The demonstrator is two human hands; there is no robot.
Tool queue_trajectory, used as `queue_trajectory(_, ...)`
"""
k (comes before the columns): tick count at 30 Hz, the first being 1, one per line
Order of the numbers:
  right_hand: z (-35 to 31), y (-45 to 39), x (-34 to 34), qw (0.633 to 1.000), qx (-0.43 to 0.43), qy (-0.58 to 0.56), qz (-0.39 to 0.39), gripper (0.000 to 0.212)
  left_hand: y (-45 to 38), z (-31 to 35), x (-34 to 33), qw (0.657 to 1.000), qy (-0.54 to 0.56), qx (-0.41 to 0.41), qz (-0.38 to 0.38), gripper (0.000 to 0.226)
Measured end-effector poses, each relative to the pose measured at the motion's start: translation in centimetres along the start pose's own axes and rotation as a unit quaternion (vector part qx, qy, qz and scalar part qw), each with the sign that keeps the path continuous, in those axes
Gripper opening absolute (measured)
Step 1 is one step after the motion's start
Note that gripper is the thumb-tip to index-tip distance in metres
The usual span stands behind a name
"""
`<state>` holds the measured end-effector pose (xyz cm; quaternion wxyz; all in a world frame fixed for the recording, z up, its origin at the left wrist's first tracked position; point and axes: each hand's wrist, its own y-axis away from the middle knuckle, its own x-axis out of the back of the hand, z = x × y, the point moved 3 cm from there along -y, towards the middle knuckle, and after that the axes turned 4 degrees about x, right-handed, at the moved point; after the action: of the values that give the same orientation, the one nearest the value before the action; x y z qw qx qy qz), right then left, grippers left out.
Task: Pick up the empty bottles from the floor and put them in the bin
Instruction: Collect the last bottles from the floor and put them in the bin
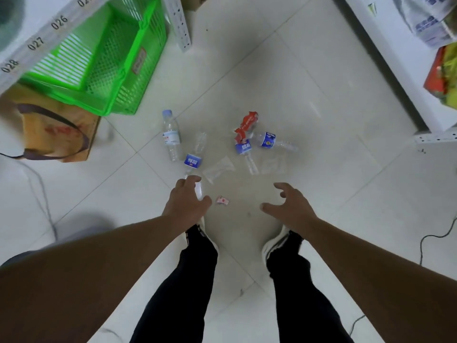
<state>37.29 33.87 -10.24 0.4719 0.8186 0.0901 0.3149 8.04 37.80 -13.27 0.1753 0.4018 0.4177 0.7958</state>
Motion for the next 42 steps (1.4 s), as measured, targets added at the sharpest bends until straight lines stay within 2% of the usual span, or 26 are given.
queue_trajectory(6, 3.4, -10.8, -2.0, 0.997, 0.024, 0.076, 0.002, 0.091, -8.2, 0.7, -6.6, 0.998, -0.050, -0.041, 0.019, 0.062)
queue_trajectory(13, 10.9, -26.6, -5.7, 0.980, 0.070, 0.174, 0.059, 0.086, -21.8, -1.1, -17.0, 0.980, -0.169, -0.065, 0.081, 0.078)
queue_trajectory(15, 12.4, -29.3, -7.0, 0.958, 0.111, 0.242, 0.103, 0.074, -24.1, -1.8, -19.0, 0.962, -0.229, -0.074, 0.130, 0.072)
queue_trajectory(17, 13.6, -30.3, -8.2, 0.934, 0.164, 0.275, 0.156, 0.051, -24.8, -2.3, -20.1, 0.942, -0.263, -0.112, 0.172, 0.055)
queue_trajectory(19, 14.5, -29.7, -9.1, 0.927, 0.190, 0.279, 0.163, 0.035, -24.2, -2.6, -20.7, 0.945, -0.236, -0.157, 0.162, 0.045)
queue_trajectory(21, 15.0, -27.7, -9.1, 0.939, 0.171, 0.252, 0.162, 0.032, -22.2, -2.9, -20.3, 0.957, -0.188, -0.156, 0.156, 0.034)
queue_trajectory(24, 13.7, -23.1, -7.1, 0.952, 0.138, 0.202, 0.186, 0.031, -17.9, -2.4, -17.4, 0.966, -0.136, -0.120, 0.185, 0.029)
queue_trajectory(29, 9.1, -16.0, -1.2, 0.949, 0.148, 0.181, 0.214, 0.033, -11.1, -0.8, -10.4, 0.967, -0.095, -0.100, 0.213, 0.036)
queue_trajectory(33, 5.0, -13.4, 3.2, 0.938, 0.172, 0.187, 0.234, 0.036, -8.3, 0.3, -5.4, 0.968, -0.068, -0.046, 0.237, 0.044)
queue_trajectory(37, 2.3, -14.7, 5.2, 0.919, 0.215, 0.217, 0.252, 0.038, -9.4, 0.8, -3.3, 0.965, -0.061, -0.037, 0.253, 0.045)
queue_trajectory(39, 1.8, -17.1, 5.0, 0.903, 0.237, 0.252, 0.255, 0.041, -11.9, 0.6, -3.5, 0.962, -0.067, -0.044, 0.263, 0.044)
queue_trajectory(42, 2.2, -22.2, 3.7, 0.896, 0.228, 0.299, 0.238, 0.046, -17.3, -0.3, -4.8, 0.958, -0.087, -0.049, 0.268, 0.045)
